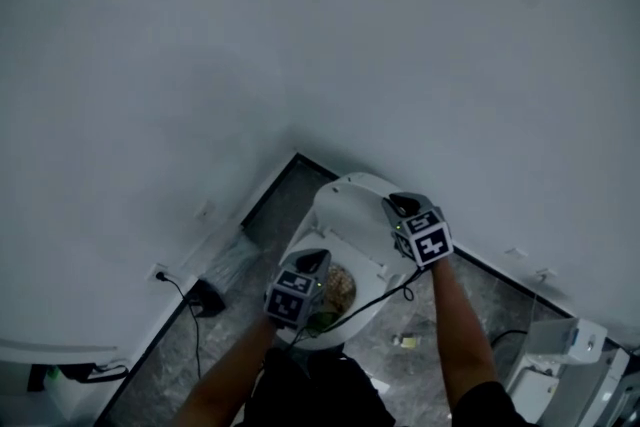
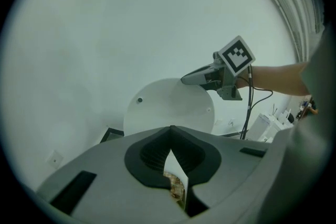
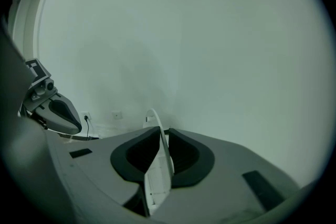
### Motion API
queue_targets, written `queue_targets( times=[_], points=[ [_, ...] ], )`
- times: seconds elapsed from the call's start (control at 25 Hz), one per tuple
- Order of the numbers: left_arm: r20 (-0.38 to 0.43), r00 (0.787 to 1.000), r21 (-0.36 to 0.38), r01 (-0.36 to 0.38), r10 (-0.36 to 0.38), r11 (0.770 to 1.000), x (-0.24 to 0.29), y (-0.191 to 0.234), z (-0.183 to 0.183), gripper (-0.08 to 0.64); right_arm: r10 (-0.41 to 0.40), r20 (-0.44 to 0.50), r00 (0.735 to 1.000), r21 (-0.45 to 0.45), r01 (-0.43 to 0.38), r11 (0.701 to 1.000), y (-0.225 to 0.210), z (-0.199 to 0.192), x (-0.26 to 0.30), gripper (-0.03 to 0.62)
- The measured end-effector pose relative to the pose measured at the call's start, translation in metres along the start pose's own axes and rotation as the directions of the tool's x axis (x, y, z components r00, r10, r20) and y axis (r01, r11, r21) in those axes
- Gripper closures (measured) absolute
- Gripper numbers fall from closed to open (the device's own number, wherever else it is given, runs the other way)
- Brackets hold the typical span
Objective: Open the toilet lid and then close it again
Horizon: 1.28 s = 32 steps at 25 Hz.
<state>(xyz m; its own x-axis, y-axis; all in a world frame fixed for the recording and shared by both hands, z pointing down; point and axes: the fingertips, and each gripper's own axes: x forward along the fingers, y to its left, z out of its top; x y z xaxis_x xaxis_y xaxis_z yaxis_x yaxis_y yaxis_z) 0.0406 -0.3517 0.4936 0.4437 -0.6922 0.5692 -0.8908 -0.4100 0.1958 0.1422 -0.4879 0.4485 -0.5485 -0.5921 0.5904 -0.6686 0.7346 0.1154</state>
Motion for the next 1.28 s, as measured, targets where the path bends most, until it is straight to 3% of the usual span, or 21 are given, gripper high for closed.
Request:
queue_targets(
  times=[0.4, 0.72, 0.96, 1.28],
  points=[
    [-0.015, 0.999, -0.03, -0.051, 0.051, 0.998, 0.001, 0.003, 0.003, 0.555, 0.054, 0.014, 0.998, 0.038, -0.055, 0.998, -0.035, -0.001, 0.016, 0.526],
    [-0.019, 0.997, -0.033, -0.074, 0.073, 0.997, -0.003, 0.006, 0.01, 0.555, 0.093, 0.072, 0.993, 0.063, -0.098, 0.993, -0.036, 0.0, 0.014, 0.525],
    [-0.024, 0.998, -0.019, -0.05, 0.05, 0.999, 0.001, -0.004, 0.011, 0.555, 0.072, 0.148, 0.986, 0.161, -0.095, 0.982, -0.036, -0.002, -0.004, 0.47],
    [-0.038, 0.999, -0.009, -0.02, 0.02, 1.0, 0.004, -0.021, 0.007, 0.555, -0.01, 0.23, 0.973, 0.294, -0.06, 0.954, -0.05, -0.018, -0.053, 0.453]
  ],
)
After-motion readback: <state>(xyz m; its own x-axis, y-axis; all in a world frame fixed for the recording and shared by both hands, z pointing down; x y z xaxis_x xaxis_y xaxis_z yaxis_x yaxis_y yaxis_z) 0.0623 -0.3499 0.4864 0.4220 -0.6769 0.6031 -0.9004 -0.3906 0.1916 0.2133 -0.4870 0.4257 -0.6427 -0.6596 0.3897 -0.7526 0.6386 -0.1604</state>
